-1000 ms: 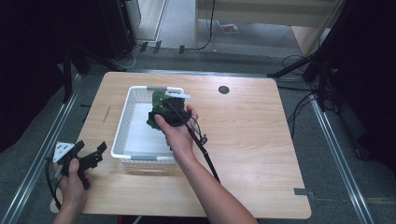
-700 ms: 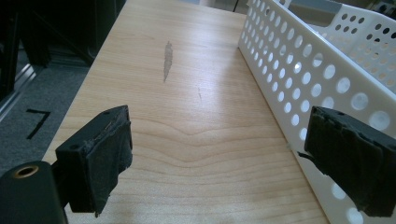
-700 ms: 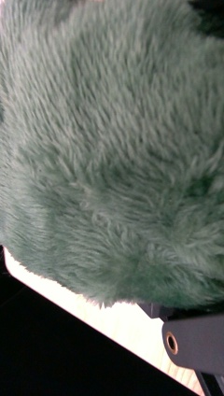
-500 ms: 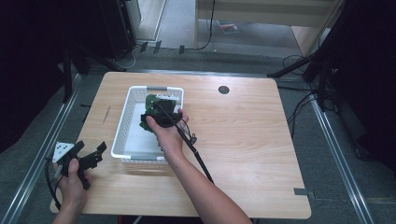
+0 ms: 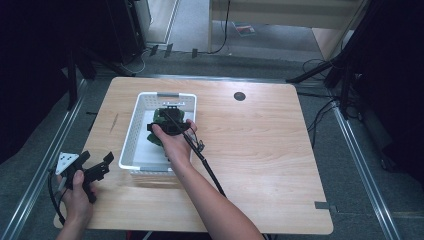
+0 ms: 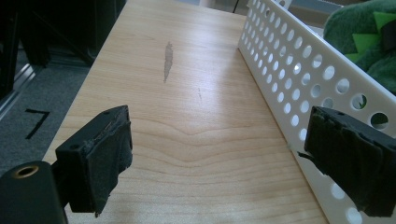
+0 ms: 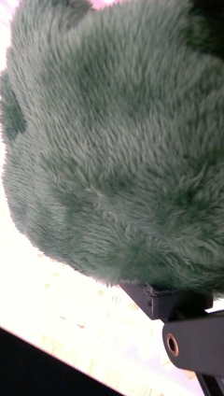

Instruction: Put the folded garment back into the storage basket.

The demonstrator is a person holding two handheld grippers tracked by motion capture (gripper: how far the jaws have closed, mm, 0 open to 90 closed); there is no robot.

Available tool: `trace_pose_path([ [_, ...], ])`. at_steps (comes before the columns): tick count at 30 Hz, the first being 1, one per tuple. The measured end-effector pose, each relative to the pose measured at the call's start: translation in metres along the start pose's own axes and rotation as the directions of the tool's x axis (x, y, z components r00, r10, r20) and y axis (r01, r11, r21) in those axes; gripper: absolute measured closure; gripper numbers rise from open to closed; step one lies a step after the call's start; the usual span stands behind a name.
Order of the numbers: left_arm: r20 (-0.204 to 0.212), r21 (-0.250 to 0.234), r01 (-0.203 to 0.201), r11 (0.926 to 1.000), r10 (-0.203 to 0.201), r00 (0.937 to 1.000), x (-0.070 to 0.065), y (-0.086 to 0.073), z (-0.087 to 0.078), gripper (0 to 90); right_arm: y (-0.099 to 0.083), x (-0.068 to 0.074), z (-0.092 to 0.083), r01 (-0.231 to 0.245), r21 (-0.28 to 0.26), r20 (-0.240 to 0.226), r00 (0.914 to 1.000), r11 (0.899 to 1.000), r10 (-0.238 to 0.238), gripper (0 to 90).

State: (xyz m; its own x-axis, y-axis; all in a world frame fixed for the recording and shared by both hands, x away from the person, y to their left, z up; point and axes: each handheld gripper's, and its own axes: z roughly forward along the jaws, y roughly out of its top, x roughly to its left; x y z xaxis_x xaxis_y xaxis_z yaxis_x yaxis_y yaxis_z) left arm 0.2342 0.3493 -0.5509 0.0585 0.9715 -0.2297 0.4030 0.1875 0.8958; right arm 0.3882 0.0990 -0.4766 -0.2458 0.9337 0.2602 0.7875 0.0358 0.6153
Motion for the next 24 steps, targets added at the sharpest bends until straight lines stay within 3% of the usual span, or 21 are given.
trace_pose_path([
  [10, -0.001, 0.001, 0.000, 1.0000, 0.000, 1.0000, 0.000, 0.000, 0.000, 8.6, 0.001, -0.003, 0.013, -0.019, 0.059, -0.003, 0.9998, 0.998, 0.019, 16.8],
  [14, -0.001, 0.001, 0.001, 1.0000, -0.001, 1.0000, 0.000, 0.000, 0.000, 8.7, 0.001, 0.000, 0.010, 0.013, 0.046, 0.000, 0.9999, 0.999, -0.013, 12.8],
  [18, -0.004, 0.001, 0.001, 1.0000, -0.001, 1.0000, 0.000, 0.000, 0.000, 8.6, 0.001, 0.004, 0.006, 0.051, 0.022, 0.035, 0.9980, 0.998, -0.052, 6.8],
  [24, -0.004, 0.001, 0.001, 1.0000, -0.001, 1.0000, 0.000, 0.000, 0.000, 8.6, 0.003, 0.002, -0.002, 0.063, -0.001, 0.045, 0.9970, 0.998, -0.063, 5.7],
])
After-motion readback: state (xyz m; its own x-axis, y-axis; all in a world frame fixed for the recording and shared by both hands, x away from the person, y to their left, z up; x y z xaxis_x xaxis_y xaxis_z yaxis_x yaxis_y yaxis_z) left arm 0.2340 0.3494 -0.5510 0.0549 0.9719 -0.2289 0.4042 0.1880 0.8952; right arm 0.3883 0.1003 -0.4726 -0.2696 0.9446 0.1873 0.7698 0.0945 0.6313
